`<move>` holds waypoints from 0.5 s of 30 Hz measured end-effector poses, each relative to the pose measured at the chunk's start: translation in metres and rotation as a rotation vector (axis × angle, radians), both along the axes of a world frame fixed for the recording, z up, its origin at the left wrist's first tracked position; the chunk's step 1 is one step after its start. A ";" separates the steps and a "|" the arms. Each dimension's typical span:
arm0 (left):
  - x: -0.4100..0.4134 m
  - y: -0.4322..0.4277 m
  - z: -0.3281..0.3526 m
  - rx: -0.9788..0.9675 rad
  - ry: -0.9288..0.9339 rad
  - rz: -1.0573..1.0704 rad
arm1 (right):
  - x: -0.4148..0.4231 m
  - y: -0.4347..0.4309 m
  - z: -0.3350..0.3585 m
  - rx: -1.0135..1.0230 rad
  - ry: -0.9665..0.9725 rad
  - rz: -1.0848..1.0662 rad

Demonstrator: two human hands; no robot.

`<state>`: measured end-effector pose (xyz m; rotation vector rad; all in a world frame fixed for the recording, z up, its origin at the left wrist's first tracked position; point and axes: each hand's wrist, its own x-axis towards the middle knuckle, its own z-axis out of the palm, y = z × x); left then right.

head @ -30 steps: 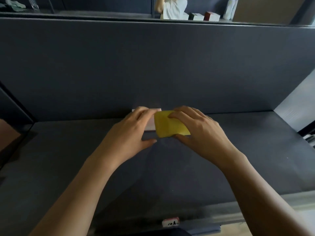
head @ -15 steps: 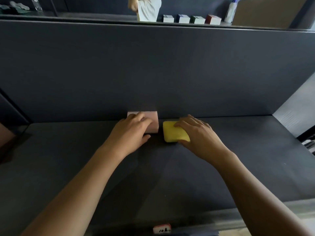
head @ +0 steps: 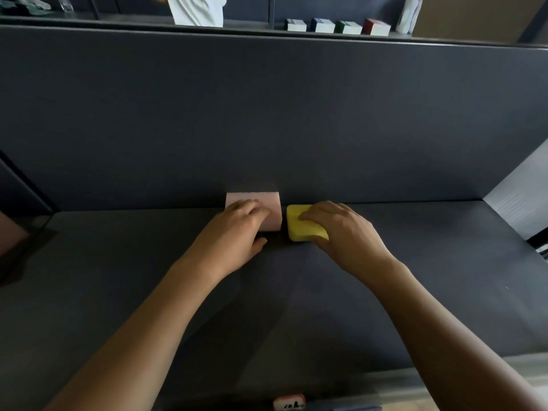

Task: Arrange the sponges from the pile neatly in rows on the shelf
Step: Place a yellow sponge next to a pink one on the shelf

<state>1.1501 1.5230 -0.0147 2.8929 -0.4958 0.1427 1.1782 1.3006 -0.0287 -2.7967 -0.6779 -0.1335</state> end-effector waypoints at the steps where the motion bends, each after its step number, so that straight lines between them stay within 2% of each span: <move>1: 0.000 0.001 0.000 -0.008 0.012 -0.002 | 0.002 0.001 0.000 -0.002 0.001 0.001; 15: 0.005 0.003 0.000 -0.050 0.070 -0.028 | 0.027 0.019 0.000 -0.031 0.024 0.000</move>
